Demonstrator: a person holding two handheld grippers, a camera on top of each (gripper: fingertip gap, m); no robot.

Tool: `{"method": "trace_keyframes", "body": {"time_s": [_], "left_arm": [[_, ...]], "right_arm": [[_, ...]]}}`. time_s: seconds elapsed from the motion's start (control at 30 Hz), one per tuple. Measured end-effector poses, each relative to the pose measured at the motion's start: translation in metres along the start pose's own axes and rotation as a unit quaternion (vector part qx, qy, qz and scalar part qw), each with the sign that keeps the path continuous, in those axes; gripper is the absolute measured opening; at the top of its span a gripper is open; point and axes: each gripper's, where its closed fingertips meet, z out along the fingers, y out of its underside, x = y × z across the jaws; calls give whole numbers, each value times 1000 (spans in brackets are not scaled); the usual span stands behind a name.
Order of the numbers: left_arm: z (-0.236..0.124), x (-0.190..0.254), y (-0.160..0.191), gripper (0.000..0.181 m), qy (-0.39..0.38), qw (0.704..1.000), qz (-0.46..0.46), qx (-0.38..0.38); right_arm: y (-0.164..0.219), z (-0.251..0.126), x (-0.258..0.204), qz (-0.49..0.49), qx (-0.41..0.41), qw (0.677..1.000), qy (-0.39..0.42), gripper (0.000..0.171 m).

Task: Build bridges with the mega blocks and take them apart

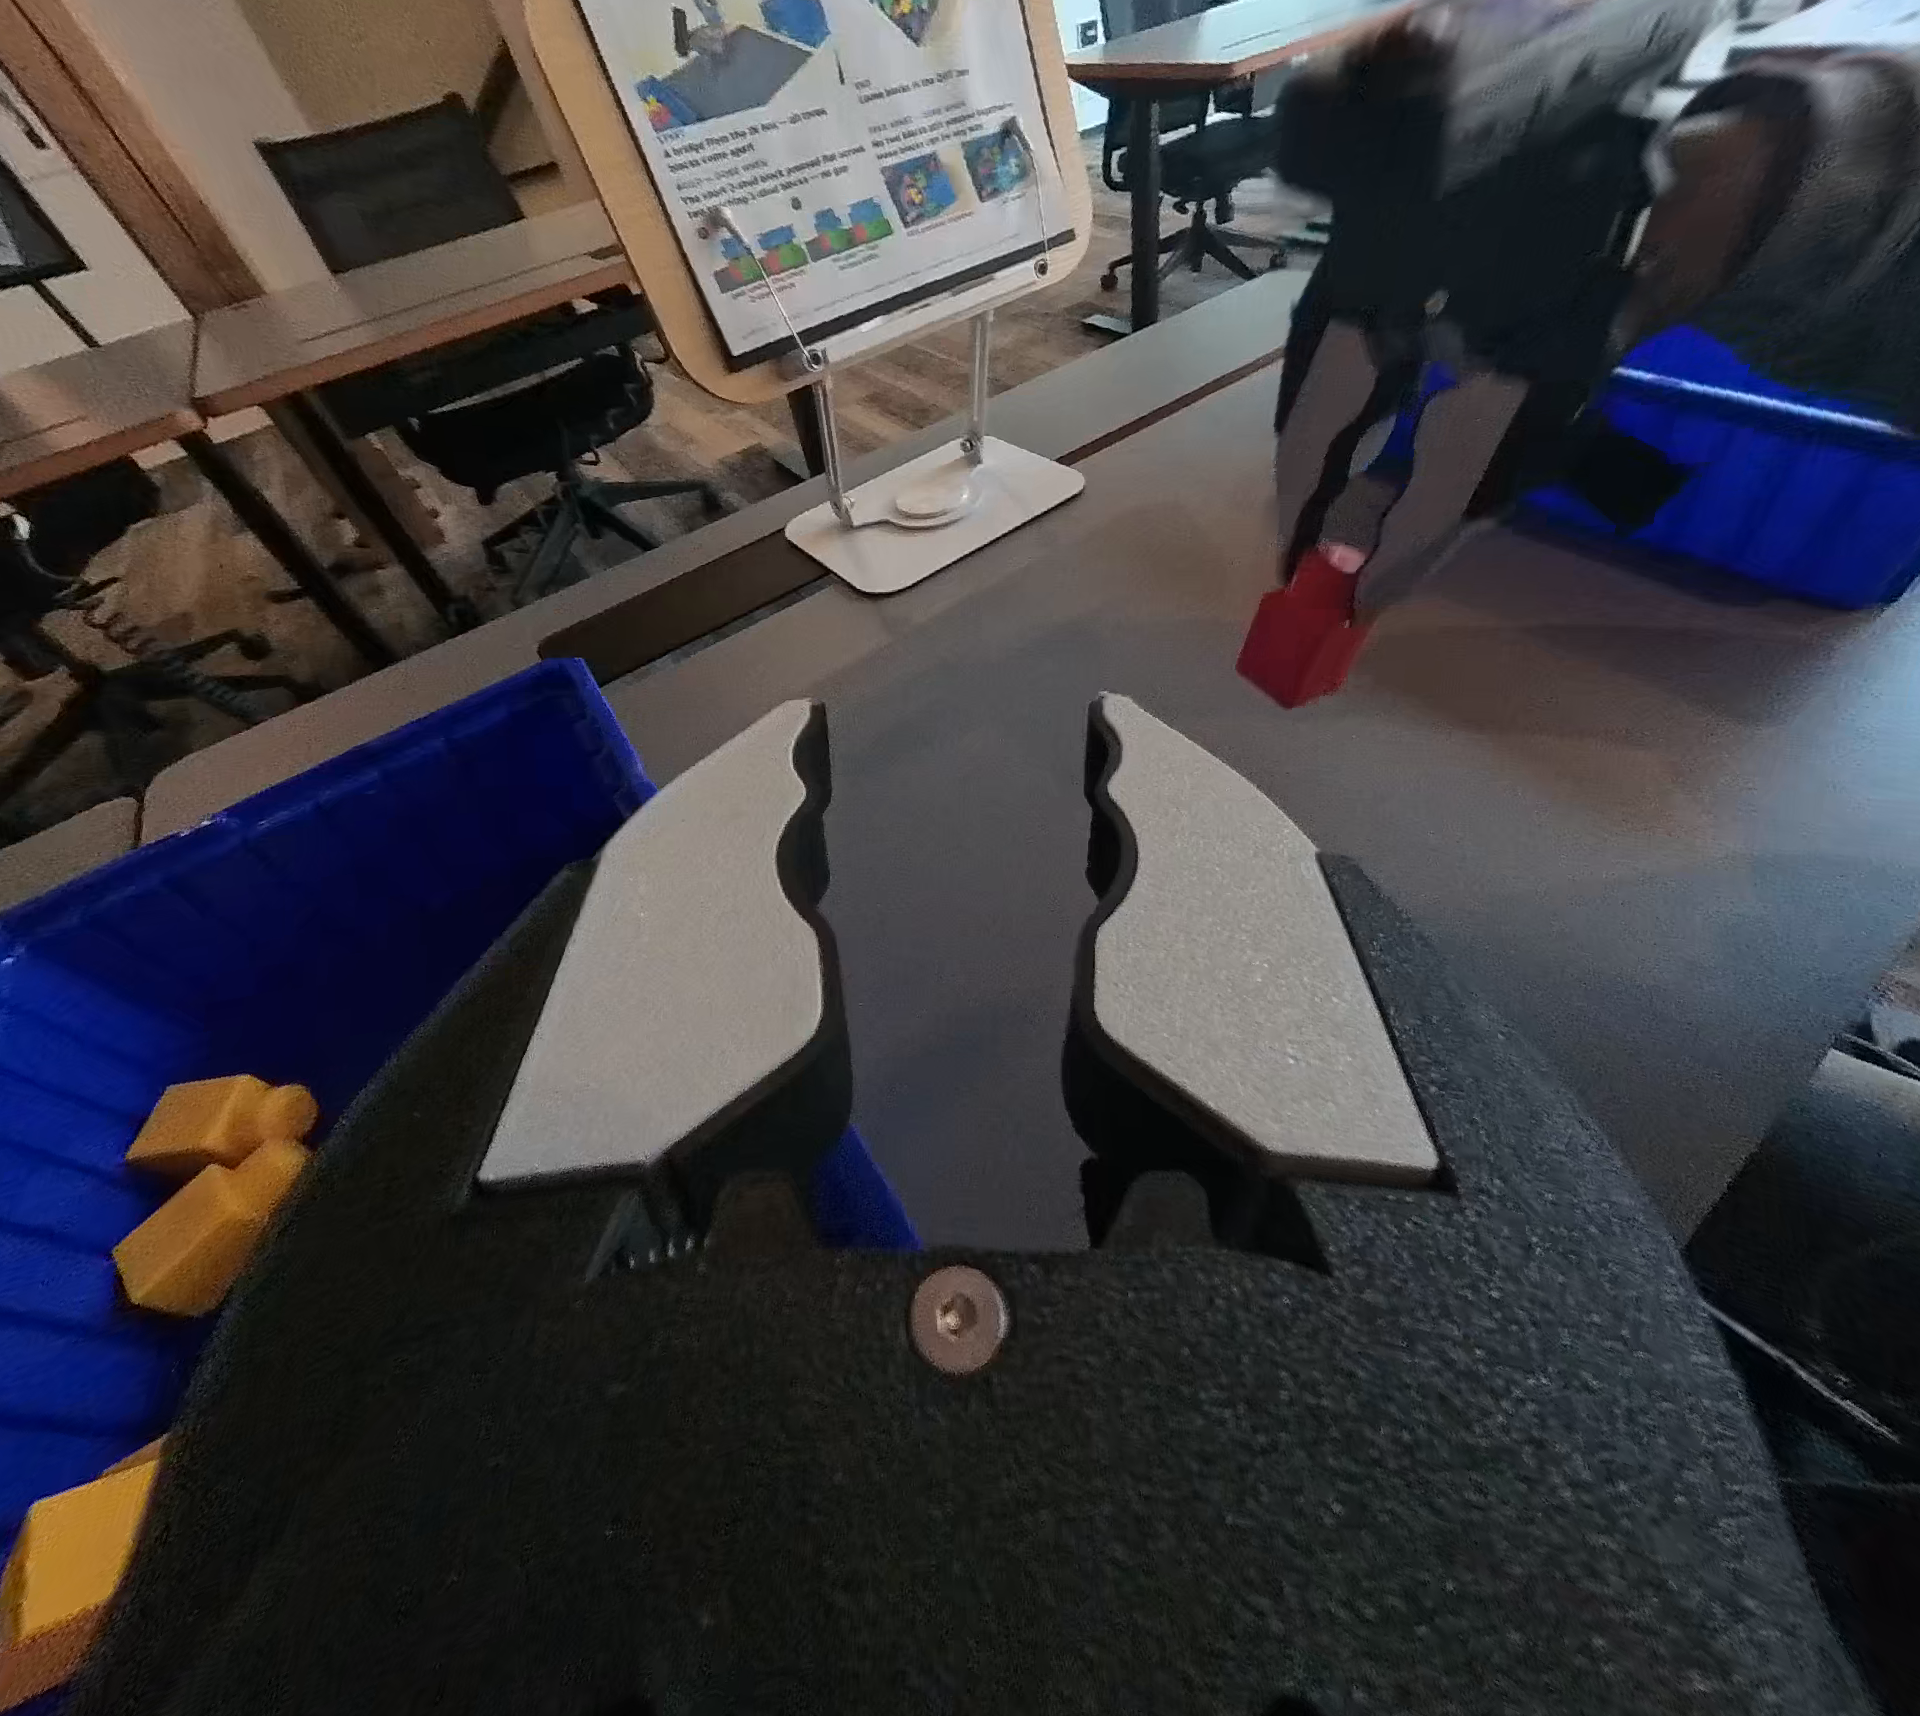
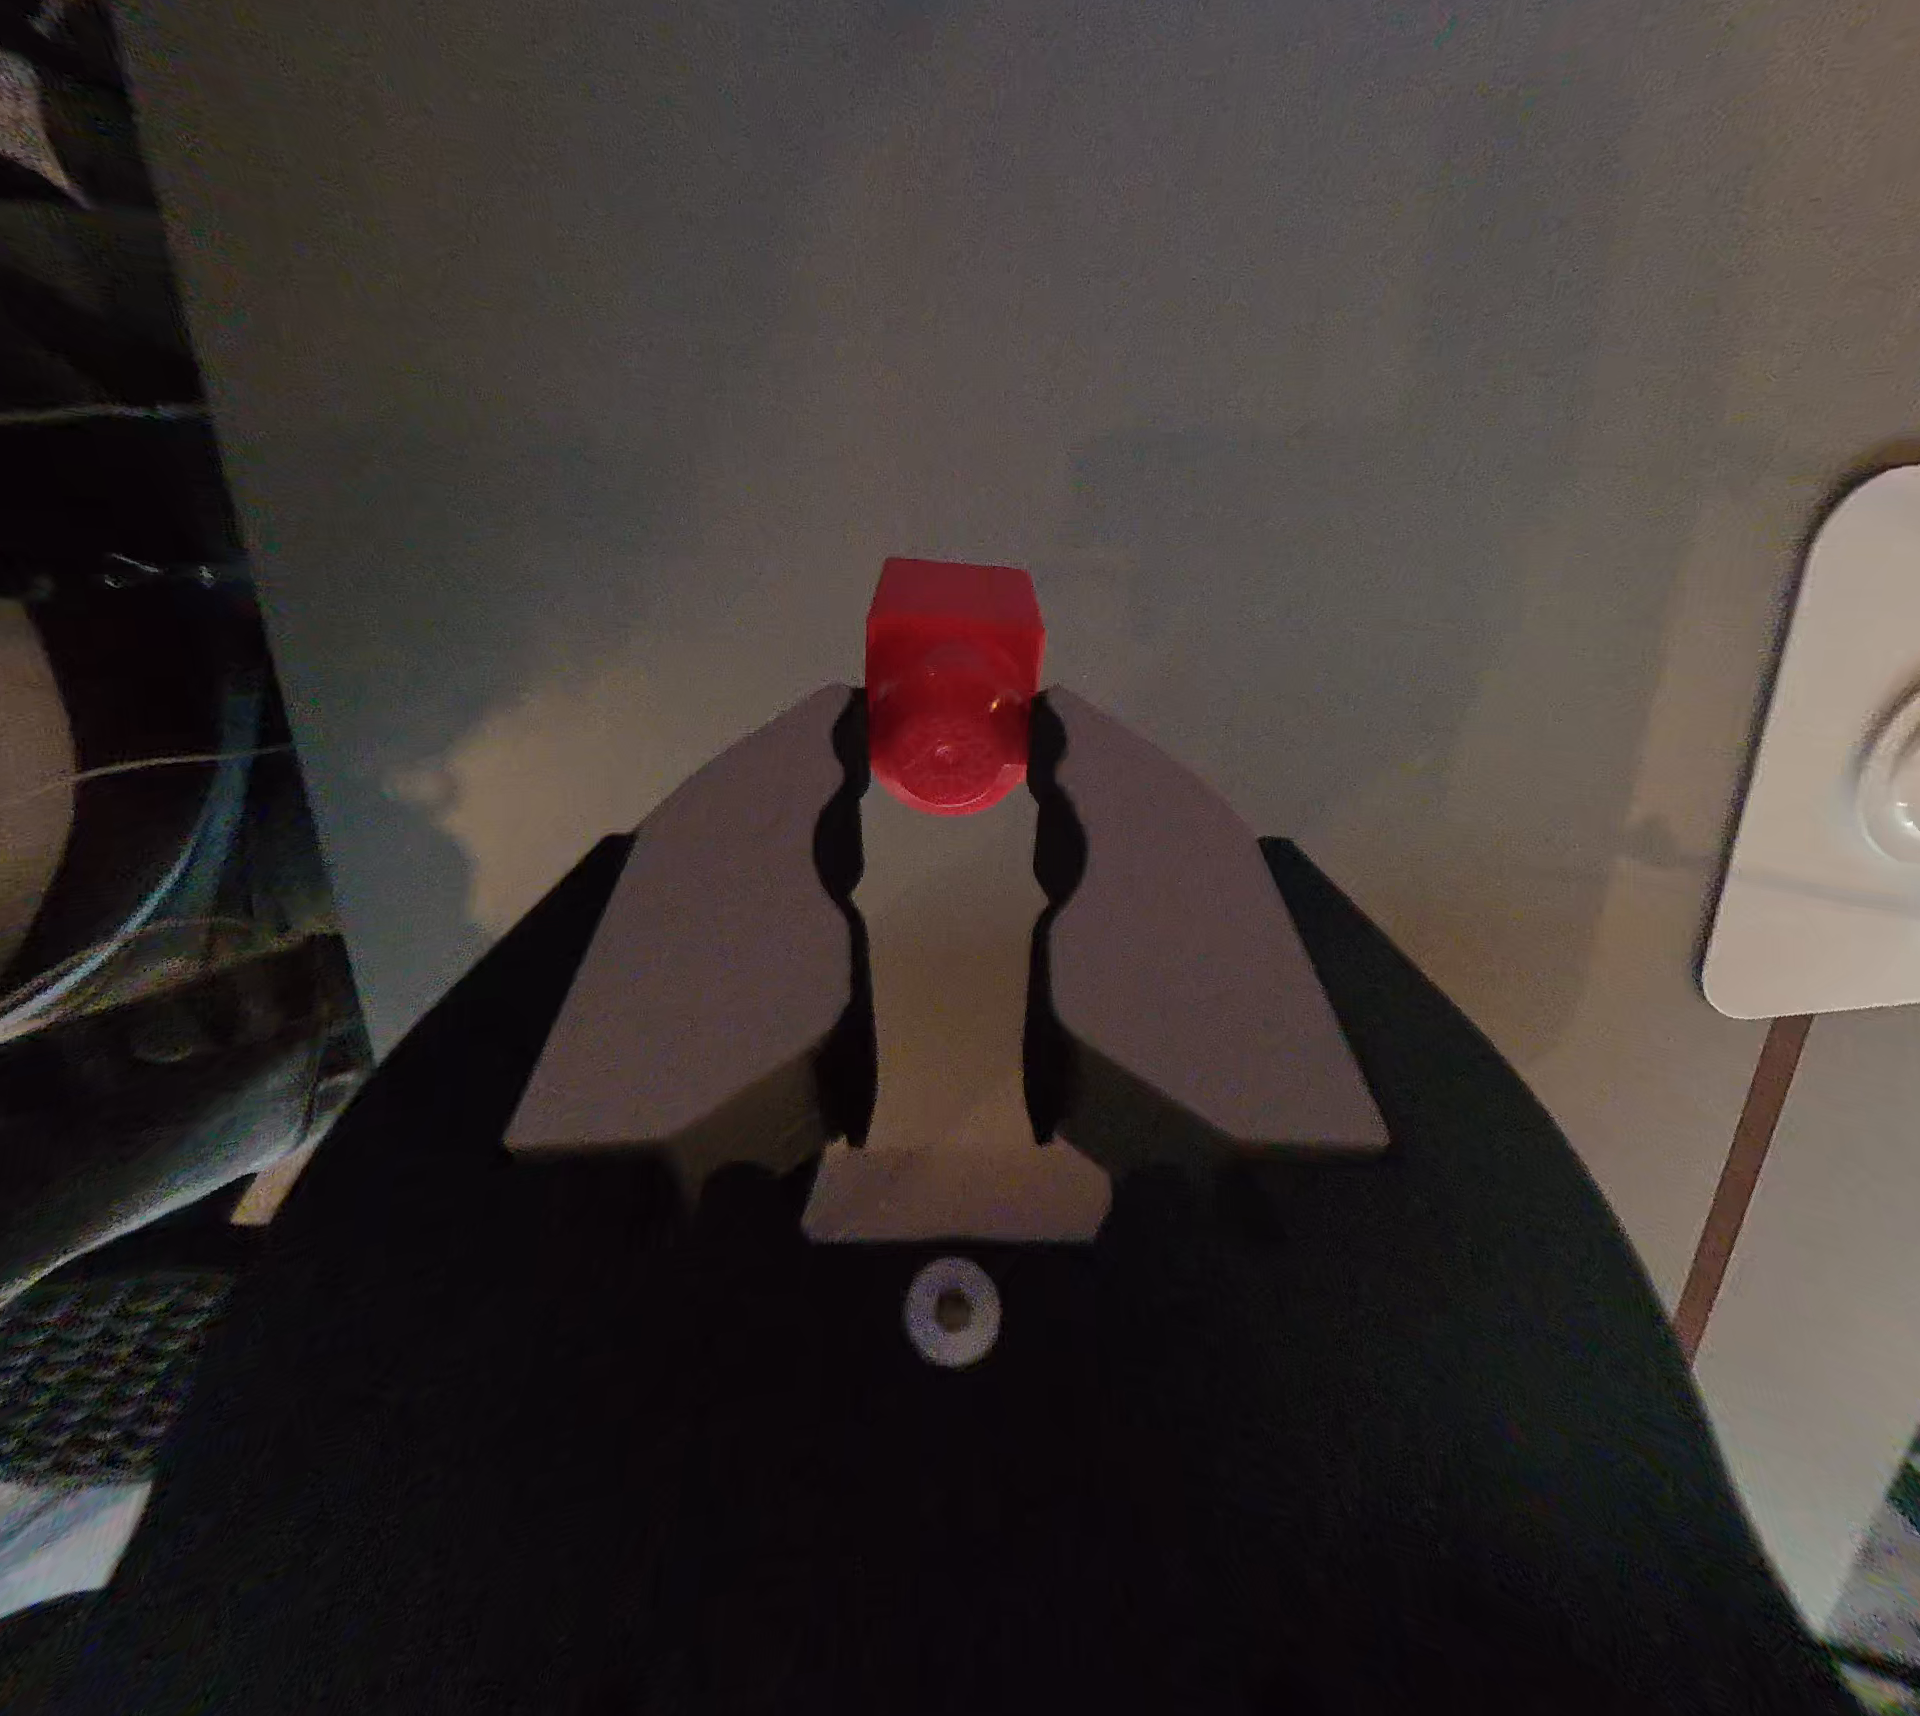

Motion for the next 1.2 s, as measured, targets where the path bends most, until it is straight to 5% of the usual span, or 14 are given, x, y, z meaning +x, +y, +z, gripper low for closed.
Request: {"method": "trace_keyframes", "body": {"time_s": [0.43,1.2], "left_arm": [[-7,-17,8,44,-33,999,18,-5],[-11,-26,13,44,-42,999,19,-5]], "right_arm": [[26,67,-3,-2,-131,991,-35,28],[37,88,-14,0,-129,989,-65,31]]}}
